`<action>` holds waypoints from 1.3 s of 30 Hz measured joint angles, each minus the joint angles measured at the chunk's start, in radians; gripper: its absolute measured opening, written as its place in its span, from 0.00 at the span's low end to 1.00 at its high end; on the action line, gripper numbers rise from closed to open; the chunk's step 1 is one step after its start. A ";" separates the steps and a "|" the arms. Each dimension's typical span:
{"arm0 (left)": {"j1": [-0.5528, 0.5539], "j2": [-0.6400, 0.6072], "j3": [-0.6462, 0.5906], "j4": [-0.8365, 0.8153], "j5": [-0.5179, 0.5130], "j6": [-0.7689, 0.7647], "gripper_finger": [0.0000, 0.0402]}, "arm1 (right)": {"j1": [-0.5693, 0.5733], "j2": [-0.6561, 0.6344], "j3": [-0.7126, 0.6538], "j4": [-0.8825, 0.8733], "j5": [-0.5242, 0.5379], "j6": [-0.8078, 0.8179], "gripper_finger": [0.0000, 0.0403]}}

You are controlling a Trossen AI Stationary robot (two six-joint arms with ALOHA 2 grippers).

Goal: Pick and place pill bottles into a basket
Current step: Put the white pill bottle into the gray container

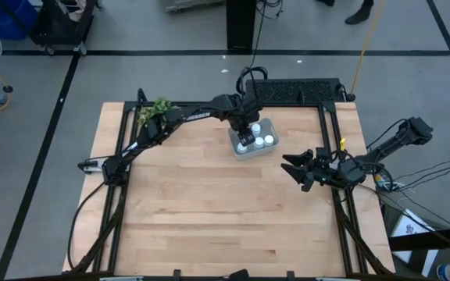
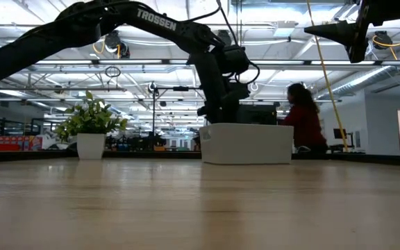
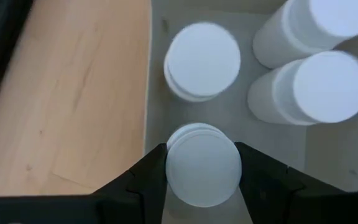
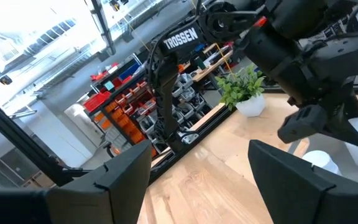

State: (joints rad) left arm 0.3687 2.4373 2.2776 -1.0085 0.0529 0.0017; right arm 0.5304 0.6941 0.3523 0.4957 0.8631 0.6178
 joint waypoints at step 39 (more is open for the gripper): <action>-0.023 -0.060 -0.039 0.017 -0.076 -0.057 0.73 | 0.000 0.000 0.000 -0.022 0.004 0.007 0.65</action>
State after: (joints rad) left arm 0.3458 2.3772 2.2387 -0.9916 -0.0232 -0.0549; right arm 0.5301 0.6937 0.3523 0.4736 0.8669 0.6250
